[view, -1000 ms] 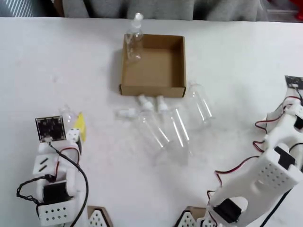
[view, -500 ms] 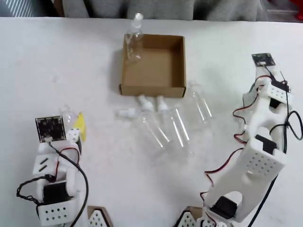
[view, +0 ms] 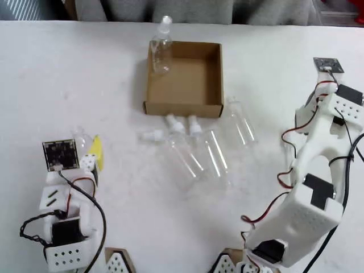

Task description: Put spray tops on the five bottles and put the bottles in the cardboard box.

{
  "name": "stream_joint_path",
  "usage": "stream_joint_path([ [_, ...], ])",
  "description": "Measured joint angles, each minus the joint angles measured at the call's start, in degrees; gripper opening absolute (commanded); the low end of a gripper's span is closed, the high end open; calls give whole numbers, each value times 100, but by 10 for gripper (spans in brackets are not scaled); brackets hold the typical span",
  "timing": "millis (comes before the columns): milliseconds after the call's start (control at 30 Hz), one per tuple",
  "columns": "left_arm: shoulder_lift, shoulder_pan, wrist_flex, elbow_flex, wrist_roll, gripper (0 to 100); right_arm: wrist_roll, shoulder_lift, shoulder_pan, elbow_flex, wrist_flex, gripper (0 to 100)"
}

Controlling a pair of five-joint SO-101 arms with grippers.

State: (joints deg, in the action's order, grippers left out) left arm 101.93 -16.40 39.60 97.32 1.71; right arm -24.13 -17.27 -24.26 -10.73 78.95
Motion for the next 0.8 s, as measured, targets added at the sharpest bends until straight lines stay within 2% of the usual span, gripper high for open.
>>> stream_joint_path([
  [267,0,0,0,0,0,106,79,158,0,0,782,17],
  [400,0,0,0,0,0,106,79,334,-9,273,826,17],
  [667,0,123,0,0,0,106,79,1653,-9,1855,-237,19],
  [800,0,123,0,0,0,106,79,1697,-9,2013,-738,98],
])
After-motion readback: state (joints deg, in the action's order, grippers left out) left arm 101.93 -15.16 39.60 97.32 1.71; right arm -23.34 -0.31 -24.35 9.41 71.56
